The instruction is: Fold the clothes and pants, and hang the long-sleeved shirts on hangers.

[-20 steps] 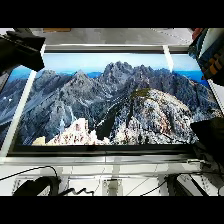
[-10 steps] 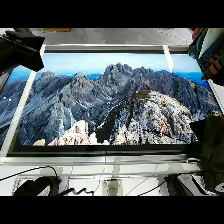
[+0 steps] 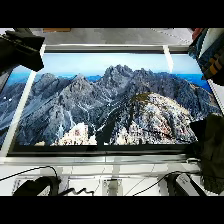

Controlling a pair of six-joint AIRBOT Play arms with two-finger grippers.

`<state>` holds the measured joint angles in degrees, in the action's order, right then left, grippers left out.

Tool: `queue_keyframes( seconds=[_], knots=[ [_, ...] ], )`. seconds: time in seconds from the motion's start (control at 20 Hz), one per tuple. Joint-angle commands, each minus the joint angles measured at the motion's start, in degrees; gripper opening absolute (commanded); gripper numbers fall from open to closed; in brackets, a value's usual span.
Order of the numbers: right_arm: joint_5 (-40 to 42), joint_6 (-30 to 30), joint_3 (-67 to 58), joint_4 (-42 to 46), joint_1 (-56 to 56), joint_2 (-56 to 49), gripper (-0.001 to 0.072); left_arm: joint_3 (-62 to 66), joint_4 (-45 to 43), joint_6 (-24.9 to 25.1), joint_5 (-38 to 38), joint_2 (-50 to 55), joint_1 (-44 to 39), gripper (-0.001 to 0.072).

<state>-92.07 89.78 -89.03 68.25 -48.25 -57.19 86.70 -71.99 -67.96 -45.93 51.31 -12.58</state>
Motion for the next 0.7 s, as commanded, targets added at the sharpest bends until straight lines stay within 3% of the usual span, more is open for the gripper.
queue_keyframes(
  seconds=[0.0, 0.3, 0.45, 0.65],
  knots=[
    [6.62, -2.49, 0.17, -0.26, 22.73, 0.04, 0.0035, 0.0, 0.0, 0.0, 0.0, -0.07, 0.07, 0.0017],
    [18.12, -2.36, 1.68, 15.06, 58.97, -0.13, 0.0035, 0.0, 0.0, 0.0, 0.0, -0.07, 0.07, 0.0017],
    [18.18, -1.73, 7.61, 19.41, 64.13, -0.92, 0.0035, 0.0, 0.0, 0.0, 0.0, -0.07, 0.07, 0.0017],
    [10.27, 2.25, 15.02, 18.49, 63.91, -3.43, 0.0036, 0.0, 0.02, 0.0, 0.0, -0.07, 0.07, 0.0017]
  ],
)
